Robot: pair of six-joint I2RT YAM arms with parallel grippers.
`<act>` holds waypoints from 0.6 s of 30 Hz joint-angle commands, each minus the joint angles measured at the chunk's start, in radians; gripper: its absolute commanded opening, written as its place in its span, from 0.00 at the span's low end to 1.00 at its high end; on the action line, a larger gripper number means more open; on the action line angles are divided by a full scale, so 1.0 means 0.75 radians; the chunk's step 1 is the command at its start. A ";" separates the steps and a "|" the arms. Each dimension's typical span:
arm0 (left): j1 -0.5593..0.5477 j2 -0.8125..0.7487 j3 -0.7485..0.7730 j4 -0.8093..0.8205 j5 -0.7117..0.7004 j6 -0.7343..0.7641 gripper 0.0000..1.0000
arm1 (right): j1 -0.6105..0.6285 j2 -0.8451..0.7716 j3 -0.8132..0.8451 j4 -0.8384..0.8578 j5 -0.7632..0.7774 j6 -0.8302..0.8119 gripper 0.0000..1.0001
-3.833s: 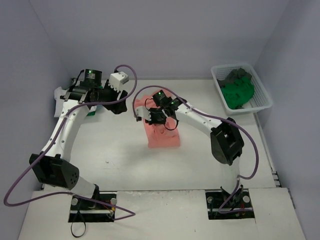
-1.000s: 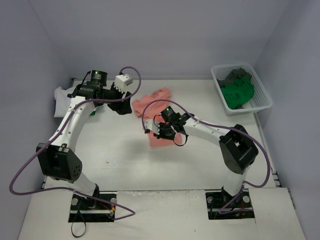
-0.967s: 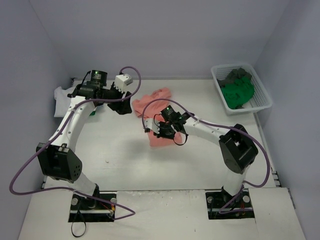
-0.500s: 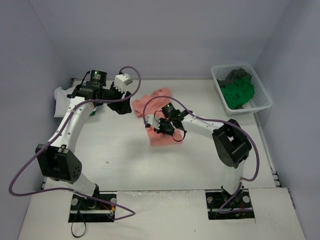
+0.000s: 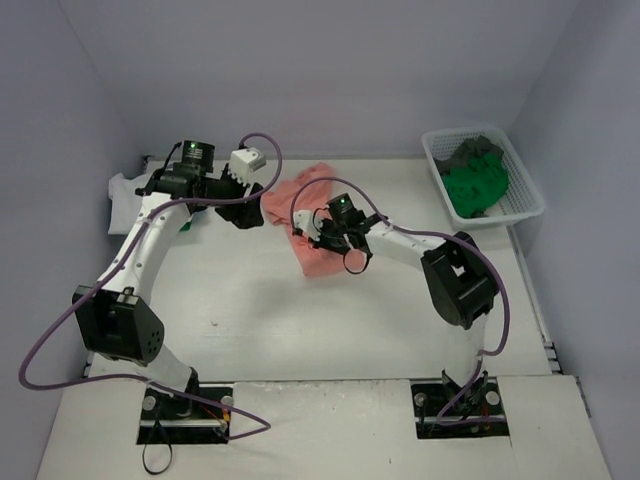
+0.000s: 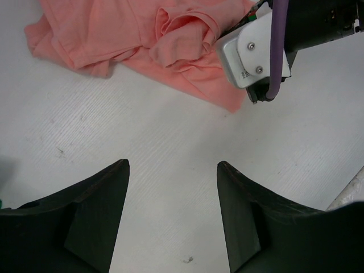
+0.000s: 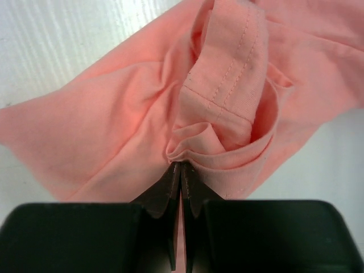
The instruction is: Fold and stack the t-shirts
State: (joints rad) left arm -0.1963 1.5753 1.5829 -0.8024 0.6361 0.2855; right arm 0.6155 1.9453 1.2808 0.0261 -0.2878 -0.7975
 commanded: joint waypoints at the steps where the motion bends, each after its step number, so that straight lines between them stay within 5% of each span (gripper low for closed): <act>1: 0.002 -0.006 0.059 0.045 0.035 0.018 0.57 | -0.025 -0.027 0.070 0.100 0.024 0.020 0.00; 18: 0.002 0.012 0.049 0.053 0.035 0.016 0.57 | -0.088 0.145 0.206 0.317 0.089 0.082 0.00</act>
State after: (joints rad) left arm -0.1963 1.5894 1.5829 -0.8017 0.6365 0.2852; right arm 0.5568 2.0308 1.3632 0.1726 -0.2489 -0.7574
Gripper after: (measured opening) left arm 0.574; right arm 0.001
